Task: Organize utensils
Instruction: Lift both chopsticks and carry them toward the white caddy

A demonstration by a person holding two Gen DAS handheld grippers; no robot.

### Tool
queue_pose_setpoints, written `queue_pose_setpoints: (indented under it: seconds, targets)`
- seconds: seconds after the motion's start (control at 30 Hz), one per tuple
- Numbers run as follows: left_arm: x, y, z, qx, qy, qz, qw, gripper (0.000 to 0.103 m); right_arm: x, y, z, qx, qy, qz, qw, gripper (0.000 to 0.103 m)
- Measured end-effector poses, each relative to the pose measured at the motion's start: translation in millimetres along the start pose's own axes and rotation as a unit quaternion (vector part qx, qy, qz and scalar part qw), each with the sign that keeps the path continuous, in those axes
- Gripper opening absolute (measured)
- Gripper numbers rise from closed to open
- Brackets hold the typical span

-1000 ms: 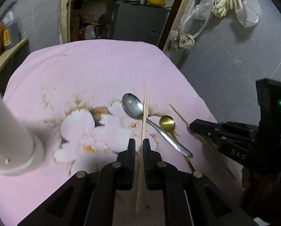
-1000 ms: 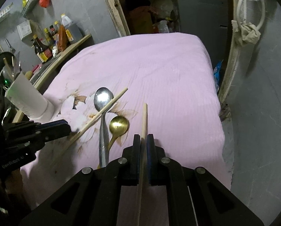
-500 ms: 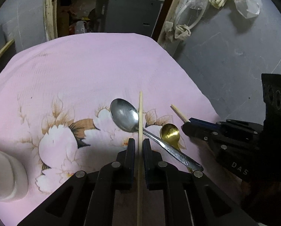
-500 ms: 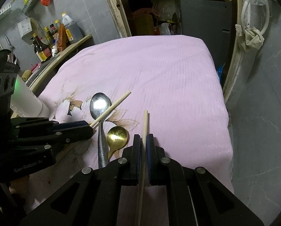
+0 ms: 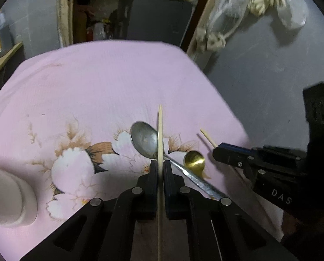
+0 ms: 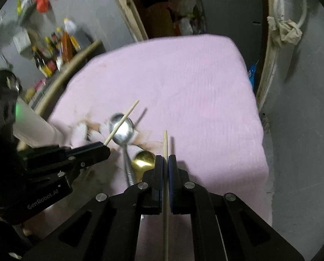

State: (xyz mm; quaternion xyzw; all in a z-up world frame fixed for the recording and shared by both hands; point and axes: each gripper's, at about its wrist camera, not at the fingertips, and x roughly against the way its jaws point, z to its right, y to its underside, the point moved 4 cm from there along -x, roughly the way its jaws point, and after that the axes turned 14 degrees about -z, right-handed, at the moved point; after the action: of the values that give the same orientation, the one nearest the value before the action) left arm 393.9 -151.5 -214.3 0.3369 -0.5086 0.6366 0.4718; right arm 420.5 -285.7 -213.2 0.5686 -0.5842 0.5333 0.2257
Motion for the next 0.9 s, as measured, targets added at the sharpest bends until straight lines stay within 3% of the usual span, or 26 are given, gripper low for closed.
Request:
queue_pose_setpoints:
  seconds: [0.23,0.4,0.63,0.9]
  targets:
    - [54.1,15.6,-6.6,0.038,0.054,0.092,0.9936,0.005,47.3,6.0,-18.0,-0.008,-0.061,0.132,0.989,0.005]
    - [102.0,23.1,-8.8,0.032,0.056,0.160,0.9850,0.005,77.9,0.7,-48.5,0.022,-0.081,0.210,0.974,0.005]
    - [170.4,22.0,-40.6,0.053,0.053,0.238,0.9682,0.005,106.4,-23.3,-107.9,0.074,-0.100,0.272,0.954,0.005]
    - [243.4,17.5,-117.0,0.108,0.038,0.319,0.9410,0.005,121.3,-55.0,-186.8,0.107,-0.142,0.329,0.928,0.005]
